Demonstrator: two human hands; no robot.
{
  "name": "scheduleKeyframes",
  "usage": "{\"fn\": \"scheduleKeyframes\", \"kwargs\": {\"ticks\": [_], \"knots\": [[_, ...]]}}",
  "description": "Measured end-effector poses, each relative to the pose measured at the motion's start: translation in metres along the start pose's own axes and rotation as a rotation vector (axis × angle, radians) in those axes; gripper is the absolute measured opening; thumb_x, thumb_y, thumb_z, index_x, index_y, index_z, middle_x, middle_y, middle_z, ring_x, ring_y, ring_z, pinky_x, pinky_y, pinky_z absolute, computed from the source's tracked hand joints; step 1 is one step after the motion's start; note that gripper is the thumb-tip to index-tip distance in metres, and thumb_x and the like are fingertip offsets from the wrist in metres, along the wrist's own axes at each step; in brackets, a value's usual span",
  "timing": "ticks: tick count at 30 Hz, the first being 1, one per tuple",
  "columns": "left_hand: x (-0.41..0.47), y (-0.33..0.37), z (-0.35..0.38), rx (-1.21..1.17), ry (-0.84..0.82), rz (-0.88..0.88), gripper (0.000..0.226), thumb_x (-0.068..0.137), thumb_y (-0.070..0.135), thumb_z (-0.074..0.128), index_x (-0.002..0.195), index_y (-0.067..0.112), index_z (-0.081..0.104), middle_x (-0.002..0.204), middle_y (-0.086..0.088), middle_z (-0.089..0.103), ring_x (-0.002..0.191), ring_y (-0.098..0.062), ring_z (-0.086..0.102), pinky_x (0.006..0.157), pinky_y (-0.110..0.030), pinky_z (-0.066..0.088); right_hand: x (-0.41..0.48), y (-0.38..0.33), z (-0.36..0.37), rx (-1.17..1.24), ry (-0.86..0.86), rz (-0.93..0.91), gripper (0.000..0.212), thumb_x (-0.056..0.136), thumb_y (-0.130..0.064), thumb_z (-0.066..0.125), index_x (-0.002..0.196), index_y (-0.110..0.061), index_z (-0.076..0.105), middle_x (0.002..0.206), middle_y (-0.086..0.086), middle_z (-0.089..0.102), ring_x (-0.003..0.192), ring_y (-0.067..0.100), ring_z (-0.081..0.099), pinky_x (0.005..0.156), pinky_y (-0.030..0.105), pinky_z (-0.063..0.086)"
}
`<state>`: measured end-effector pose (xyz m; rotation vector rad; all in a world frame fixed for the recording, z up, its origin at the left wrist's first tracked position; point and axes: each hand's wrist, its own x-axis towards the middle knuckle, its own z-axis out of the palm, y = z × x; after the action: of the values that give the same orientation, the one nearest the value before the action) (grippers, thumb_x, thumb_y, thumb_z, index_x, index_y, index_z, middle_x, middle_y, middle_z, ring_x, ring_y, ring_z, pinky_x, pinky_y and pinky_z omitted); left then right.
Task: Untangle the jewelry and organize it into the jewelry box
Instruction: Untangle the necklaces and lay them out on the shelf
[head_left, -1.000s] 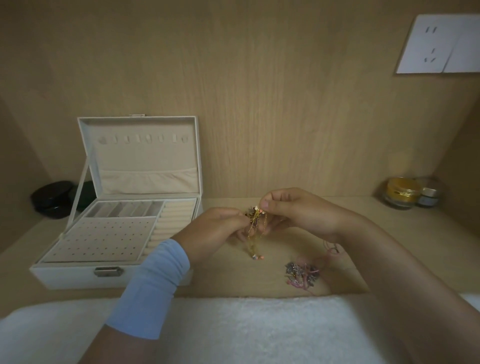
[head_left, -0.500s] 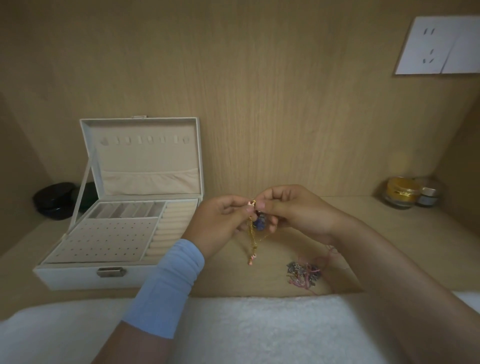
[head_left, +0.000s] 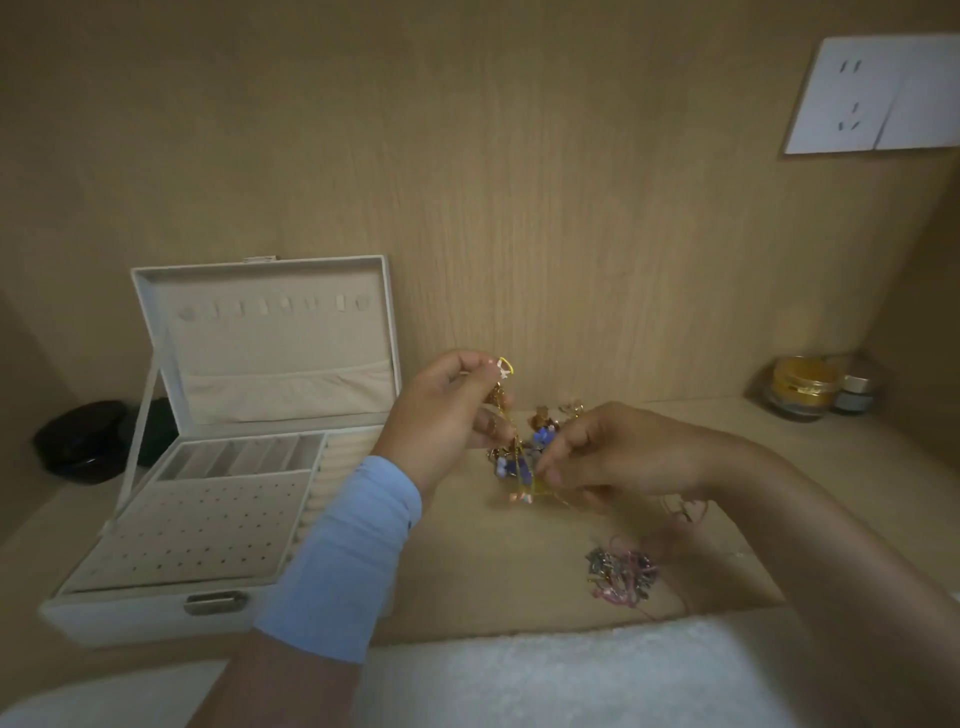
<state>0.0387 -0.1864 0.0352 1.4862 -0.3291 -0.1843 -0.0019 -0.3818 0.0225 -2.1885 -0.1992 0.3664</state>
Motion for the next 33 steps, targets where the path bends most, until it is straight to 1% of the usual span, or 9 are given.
{"fn": "scheduleKeyframes", "kwargs": {"ticks": [4,13,15,19,22,25,29,31,33], "knots": [[0.008,0.005,0.012,0.017,-0.094,0.002,0.011,0.099,0.017,0.054,0.092,0.013,0.061,0.069,-0.001,0.066,0.055,-0.020,0.061,0.065,-0.036,0.059,0.001,0.004,-0.002,-0.091,0.035,-0.012,0.006,0.088,-0.025,0.075,0.091,-0.024,0.080,0.087,-0.005,0.075,0.078,-0.002,0.061,0.079,0.020,0.048],[0.010,0.006,0.018,-0.013,-0.149,0.048,0.010,0.098,0.015,0.056,0.094,0.011,0.065,0.067,-0.004,0.069,0.058,-0.019,0.060,0.056,-0.036,0.057,0.017,0.004,0.016,0.226,0.330,-0.279,0.021,0.080,-0.028,0.077,0.088,-0.037,0.060,0.090,-0.002,0.066,0.089,0.020,0.066,0.087,0.044,0.054],[0.011,0.008,0.014,-0.010,-0.118,0.061,0.009,0.097,0.013,0.057,0.094,0.010,0.065,0.069,-0.007,0.071,0.059,-0.022,0.065,0.058,-0.035,0.060,0.017,0.006,0.013,0.348,0.333,-0.289,0.021,0.086,-0.011,0.075,0.099,-0.023,0.065,0.086,0.011,0.071,0.079,0.031,0.069,0.083,0.045,0.057],[0.013,0.015,0.007,0.013,-0.047,0.107,0.008,0.098,0.012,0.056,0.096,0.008,0.063,0.072,-0.008,0.074,0.057,-0.020,0.068,0.057,-0.030,0.060,0.011,0.000,0.006,0.398,0.315,-0.267,0.007,0.089,0.001,0.068,0.093,-0.002,0.073,0.074,0.010,0.072,0.062,0.016,0.063,0.064,0.023,0.052],[0.013,0.018,0.003,0.109,0.024,0.171,0.011,0.098,0.011,0.056,0.090,0.010,0.063,0.063,-0.004,0.071,0.050,-0.017,0.063,0.056,-0.028,0.057,0.006,-0.005,0.001,0.426,0.338,-0.268,0.009,0.094,-0.004,0.064,0.088,-0.006,0.071,0.076,0.009,0.071,0.069,0.015,0.064,0.070,0.023,0.051],[0.013,0.019,0.000,0.167,0.035,0.174,0.013,0.099,0.012,0.054,0.090,0.011,0.064,0.052,0.002,0.061,0.052,-0.016,0.057,0.058,-0.027,0.053,-0.001,-0.013,-0.007,0.497,0.329,-0.294,0.009,0.094,-0.013,0.063,0.088,-0.008,0.067,0.076,0.009,0.069,0.080,0.027,0.063,0.083,0.038,0.051],[0.008,0.022,0.008,-0.174,-0.099,0.016,0.013,0.101,0.014,0.048,0.094,0.010,0.058,0.049,0.002,0.040,0.048,-0.016,0.043,0.078,-0.043,0.056,-0.009,-0.017,-0.016,0.628,0.267,-0.323,0.017,0.085,-0.021,0.056,0.069,-0.018,0.062,0.062,0.008,0.047,0.059,0.026,0.051,0.072,0.042,0.050],[0.005,0.024,0.011,-0.223,-0.127,-0.013,0.014,0.102,0.017,0.047,0.092,0.013,0.055,0.052,0.003,0.032,0.042,-0.012,0.033,0.059,-0.036,0.058,-0.012,-0.014,-0.021,0.625,0.219,-0.309,0.020,0.086,-0.022,0.058,0.066,-0.019,0.060,0.061,0.006,0.037,0.051,0.020,0.038,0.058,0.036,0.045],[0.005,0.025,0.009,0.006,-0.087,0.032,0.014,0.102,0.019,0.047,0.091,0.015,0.055,0.054,0.004,0.031,0.040,-0.011,0.028,0.042,-0.023,0.044,-0.016,-0.008,-0.027,0.501,0.231,-0.268,0.015,0.084,-0.025,0.063,0.074,-0.013,0.060,0.061,0.004,0.040,0.047,0.017,0.034,0.047,0.026,0.031]]}}
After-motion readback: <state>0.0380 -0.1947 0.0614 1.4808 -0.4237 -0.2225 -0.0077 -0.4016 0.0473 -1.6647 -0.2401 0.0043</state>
